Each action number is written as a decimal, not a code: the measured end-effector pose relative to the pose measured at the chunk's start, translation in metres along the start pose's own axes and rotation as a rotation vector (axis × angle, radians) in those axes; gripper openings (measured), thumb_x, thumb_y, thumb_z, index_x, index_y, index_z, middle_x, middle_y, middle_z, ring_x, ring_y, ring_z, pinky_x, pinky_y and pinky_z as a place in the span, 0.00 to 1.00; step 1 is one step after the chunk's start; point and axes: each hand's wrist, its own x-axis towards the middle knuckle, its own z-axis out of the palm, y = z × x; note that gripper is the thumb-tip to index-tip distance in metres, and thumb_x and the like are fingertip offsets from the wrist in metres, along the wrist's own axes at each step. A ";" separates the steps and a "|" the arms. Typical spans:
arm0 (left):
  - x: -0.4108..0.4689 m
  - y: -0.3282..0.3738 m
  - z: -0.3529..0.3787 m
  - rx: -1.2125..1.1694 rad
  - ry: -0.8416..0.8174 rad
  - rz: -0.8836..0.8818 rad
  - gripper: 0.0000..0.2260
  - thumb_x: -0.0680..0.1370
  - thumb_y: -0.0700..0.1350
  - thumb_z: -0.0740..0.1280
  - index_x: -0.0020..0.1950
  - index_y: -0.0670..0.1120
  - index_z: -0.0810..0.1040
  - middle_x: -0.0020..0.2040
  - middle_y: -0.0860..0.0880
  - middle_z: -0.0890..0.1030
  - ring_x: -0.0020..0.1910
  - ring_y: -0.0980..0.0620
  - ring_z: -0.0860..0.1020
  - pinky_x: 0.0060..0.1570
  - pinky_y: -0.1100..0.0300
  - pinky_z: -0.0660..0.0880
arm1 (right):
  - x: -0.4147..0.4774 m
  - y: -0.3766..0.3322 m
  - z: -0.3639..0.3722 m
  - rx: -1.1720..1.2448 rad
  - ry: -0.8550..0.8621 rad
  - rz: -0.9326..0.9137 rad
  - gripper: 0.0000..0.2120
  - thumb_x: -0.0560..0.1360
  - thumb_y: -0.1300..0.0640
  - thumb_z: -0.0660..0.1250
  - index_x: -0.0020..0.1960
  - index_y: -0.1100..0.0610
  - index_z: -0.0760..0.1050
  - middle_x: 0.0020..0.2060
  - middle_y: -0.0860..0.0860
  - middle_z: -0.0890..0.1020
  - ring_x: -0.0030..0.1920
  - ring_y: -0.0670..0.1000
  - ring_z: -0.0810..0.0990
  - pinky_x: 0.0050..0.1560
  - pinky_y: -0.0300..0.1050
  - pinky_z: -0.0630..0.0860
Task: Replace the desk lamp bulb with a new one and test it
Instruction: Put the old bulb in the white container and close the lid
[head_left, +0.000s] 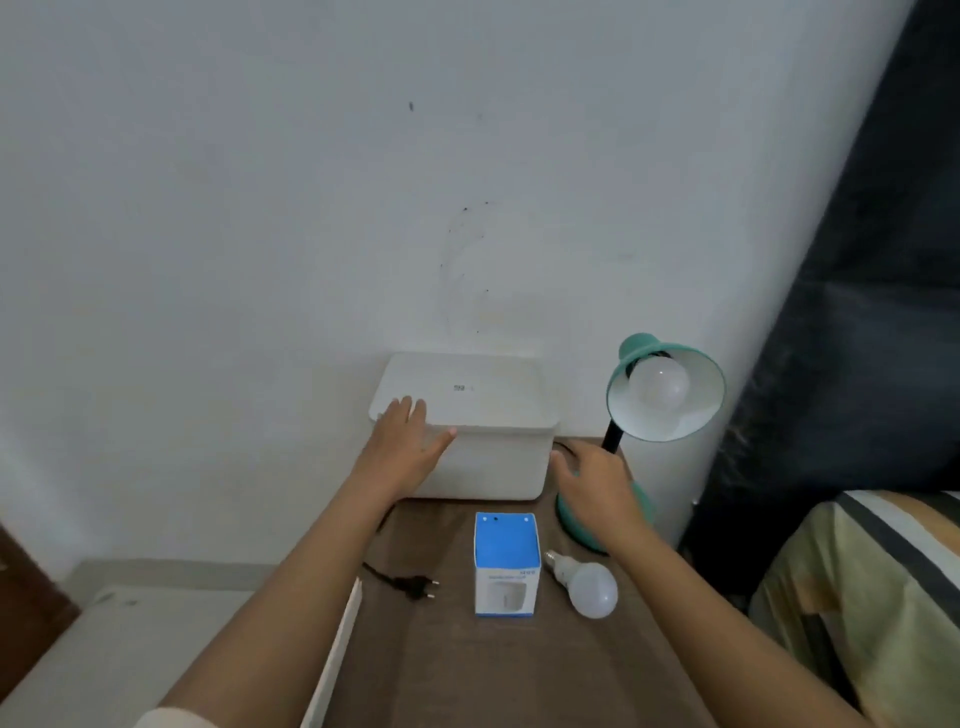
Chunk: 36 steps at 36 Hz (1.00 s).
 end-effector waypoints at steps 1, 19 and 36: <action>0.005 -0.009 -0.001 -0.026 0.016 -0.034 0.33 0.79 0.61 0.53 0.76 0.42 0.50 0.78 0.43 0.50 0.77 0.47 0.47 0.75 0.51 0.49 | 0.009 -0.001 0.003 0.015 0.003 0.001 0.15 0.78 0.54 0.59 0.55 0.64 0.76 0.52 0.61 0.81 0.55 0.60 0.78 0.43 0.43 0.67; 0.062 -0.075 0.013 -0.659 0.056 -0.108 0.35 0.61 0.57 0.78 0.63 0.57 0.66 0.55 0.65 0.73 0.58 0.58 0.74 0.49 0.68 0.72 | 0.107 0.002 0.050 0.353 -0.034 0.162 0.32 0.74 0.51 0.66 0.74 0.59 0.59 0.70 0.53 0.69 0.69 0.56 0.68 0.64 0.46 0.66; 0.059 -0.064 -0.020 -0.735 0.218 0.012 0.43 0.53 0.61 0.79 0.65 0.58 0.67 0.60 0.60 0.75 0.59 0.61 0.73 0.53 0.60 0.73 | 0.097 -0.030 0.041 0.580 0.119 0.027 0.35 0.75 0.55 0.66 0.76 0.54 0.52 0.76 0.49 0.58 0.75 0.49 0.57 0.68 0.37 0.54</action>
